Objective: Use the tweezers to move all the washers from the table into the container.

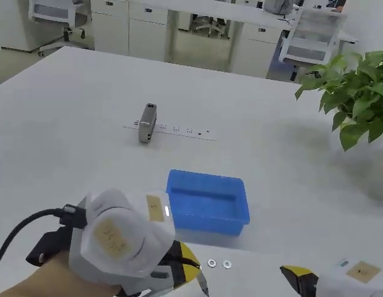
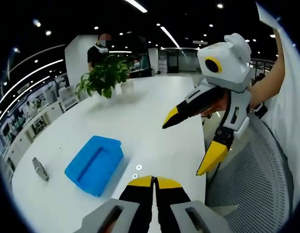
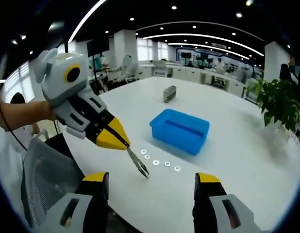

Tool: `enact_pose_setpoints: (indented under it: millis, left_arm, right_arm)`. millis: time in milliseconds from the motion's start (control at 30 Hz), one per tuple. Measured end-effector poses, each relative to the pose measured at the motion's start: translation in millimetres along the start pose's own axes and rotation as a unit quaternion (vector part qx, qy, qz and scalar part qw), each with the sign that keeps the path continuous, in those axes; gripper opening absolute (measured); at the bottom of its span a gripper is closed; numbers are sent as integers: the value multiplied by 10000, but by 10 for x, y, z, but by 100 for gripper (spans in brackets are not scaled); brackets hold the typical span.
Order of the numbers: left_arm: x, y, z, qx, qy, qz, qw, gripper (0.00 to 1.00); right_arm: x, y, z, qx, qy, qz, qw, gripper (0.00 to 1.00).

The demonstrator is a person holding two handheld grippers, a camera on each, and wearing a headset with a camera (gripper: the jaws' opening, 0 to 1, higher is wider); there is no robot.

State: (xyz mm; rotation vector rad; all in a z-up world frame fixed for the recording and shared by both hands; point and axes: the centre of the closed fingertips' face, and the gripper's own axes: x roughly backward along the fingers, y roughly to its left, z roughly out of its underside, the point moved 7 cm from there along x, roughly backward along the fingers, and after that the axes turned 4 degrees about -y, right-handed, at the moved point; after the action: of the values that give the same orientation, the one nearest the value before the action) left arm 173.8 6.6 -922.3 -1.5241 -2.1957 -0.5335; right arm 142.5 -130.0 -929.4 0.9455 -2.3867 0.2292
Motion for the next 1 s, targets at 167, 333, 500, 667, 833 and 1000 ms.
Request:
enact_pose_setpoints:
  millis: [167, 333, 500, 667, 833, 1000]
  left_arm:
    - [138, -25, -128, -200, 39, 165, 9997, 0]
    - [302, -68, -301, -378, 72, 509, 9980, 0]
    - [426, -123, -449, -527, 273, 825, 9948, 0]
    - [503, -195, -559, -601, 237, 1034, 9925, 0]
    - [572, -239, -628, -612, 122, 1154, 9914, 0]
    - [616, -255, -628, -616, 120, 1153, 9913, 0]
  right_arm:
    - [-20, 59, -73, 228, -12, -376, 9990, 57]
    - [-61, 181, -188, 596, 56, -1253, 9903, 33]
    - [-108, 284, -280, 1161, 357, -1804, 9761, 23]
    - [-143, 404, -351, 1583, 411, -2073, 9645, 22]
    - [-164, 453, -395, 1761, 428, -2235, 9577, 11]
    - [-183, 479, -389, 1783, 474, -2305, 9554, 6]
